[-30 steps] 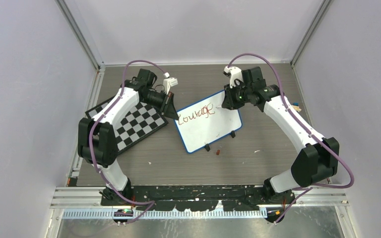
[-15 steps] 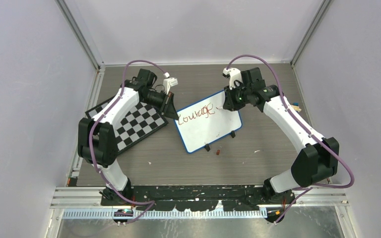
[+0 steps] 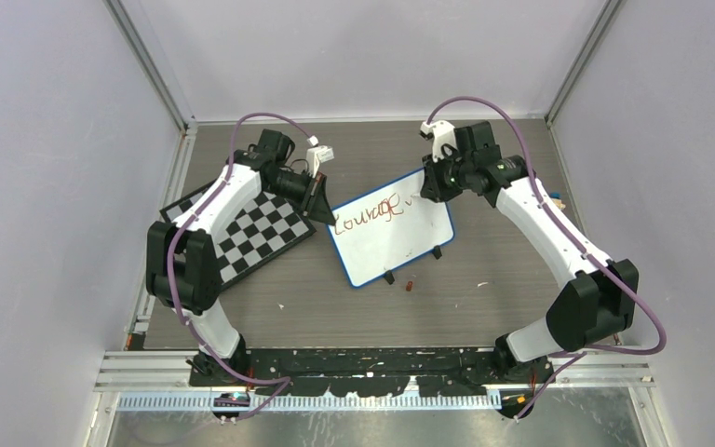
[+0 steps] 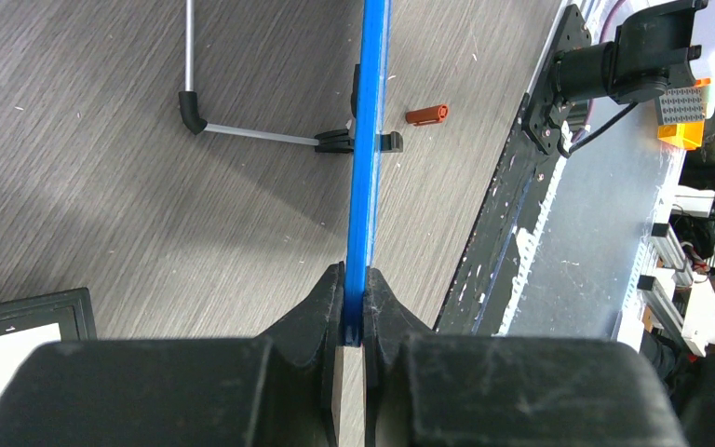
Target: Write a sentence on the whiteboard
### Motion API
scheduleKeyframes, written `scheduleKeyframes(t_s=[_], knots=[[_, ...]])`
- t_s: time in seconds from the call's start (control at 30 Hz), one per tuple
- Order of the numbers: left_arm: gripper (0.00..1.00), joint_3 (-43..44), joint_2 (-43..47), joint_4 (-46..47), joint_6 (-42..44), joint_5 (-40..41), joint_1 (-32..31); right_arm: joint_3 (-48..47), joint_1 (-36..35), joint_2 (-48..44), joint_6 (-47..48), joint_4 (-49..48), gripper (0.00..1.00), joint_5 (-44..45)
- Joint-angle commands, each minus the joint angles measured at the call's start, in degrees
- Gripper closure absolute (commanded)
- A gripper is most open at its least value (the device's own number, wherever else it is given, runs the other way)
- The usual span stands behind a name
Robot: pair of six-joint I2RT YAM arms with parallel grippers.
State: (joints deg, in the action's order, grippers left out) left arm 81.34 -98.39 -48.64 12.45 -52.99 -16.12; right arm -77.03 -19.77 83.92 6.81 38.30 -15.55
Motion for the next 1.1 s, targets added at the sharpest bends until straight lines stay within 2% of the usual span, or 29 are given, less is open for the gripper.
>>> scheduleKeyframes(t_s=[0.0, 0.5, 1.07], knots=[[1.00, 1.7, 0.8, 0.5, 0.2, 1.1, -0.2, -2.6, -0.1, -0.1, 0.2, -2.3, 1.00, 0.9], [1.00, 1.4, 0.9, 0.5, 0.4, 1.0, -0.2, 3.9, 0.1, -1.6, 1.6, -2.3, 1.00, 2.5], [1.00, 1.3, 1.0, 0.1, 0.8, 0.6, -0.3, -3.8, 0.3, -0.3, 2.2, -0.6, 1.00, 2.5]])
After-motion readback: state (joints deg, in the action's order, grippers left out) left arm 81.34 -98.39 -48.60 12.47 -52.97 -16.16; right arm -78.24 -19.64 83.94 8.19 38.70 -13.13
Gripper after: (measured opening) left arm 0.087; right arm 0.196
